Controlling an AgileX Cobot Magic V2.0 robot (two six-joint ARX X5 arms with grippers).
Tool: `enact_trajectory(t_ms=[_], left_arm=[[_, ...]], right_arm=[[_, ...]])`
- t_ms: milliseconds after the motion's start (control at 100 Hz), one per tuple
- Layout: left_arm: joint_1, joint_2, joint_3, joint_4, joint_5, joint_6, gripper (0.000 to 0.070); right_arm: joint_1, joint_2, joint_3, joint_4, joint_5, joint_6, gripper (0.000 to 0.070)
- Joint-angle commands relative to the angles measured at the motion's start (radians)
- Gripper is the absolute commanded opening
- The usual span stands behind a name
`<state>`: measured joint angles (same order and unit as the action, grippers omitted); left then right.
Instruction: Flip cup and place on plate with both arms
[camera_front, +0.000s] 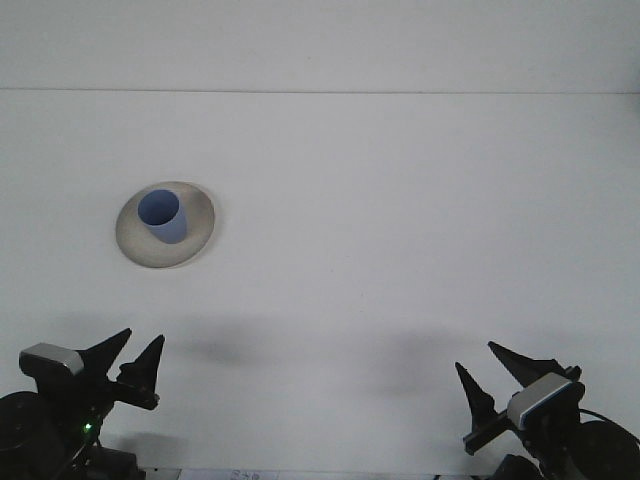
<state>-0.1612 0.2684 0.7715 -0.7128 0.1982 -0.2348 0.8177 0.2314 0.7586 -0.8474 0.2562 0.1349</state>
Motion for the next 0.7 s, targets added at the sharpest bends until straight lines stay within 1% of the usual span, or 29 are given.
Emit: enact_trajectory(t_ms=[0, 10, 50, 70, 220, 690], left_arm=[[-0.003, -0.008, 0.005, -0.005, 0.006, -0.019, 0.0020], [-0.003, -0.009, 0.005, -0.008, 0.006, -0.018, 0.0000], [-0.003, -0.009, 0.005, -0.013, 0.006, -0.017, 0.0017], [-0.003, -0.009, 0.005, -0.013, 0.006, -0.017, 0.0009], [-0.003, -0.009, 0.005, -0.026, 0.005, -0.020, 0.0015], [-0.003, -0.009, 0.006, 0.069, 0.005, -0.019, 0.0015]], right_arm=[[0.008, 0.005, 0.005, -0.001, -0.002, 0.008, 0.0054], [0.008, 0.005, 0.005, -0.004, -0.002, 0.008, 0.0000], [0.008, 0.005, 0.005, -0.007, -0.002, 0.008, 0.0006], [0.008, 0.005, 0.005, -0.008, -0.002, 0.008, 0.0005], [0.008, 0.005, 0.005, -0.016, -0.001, 0.007, 0.0004], [0.008, 0.005, 0.005, -0.013, -0.001, 0.007, 0.0004]])
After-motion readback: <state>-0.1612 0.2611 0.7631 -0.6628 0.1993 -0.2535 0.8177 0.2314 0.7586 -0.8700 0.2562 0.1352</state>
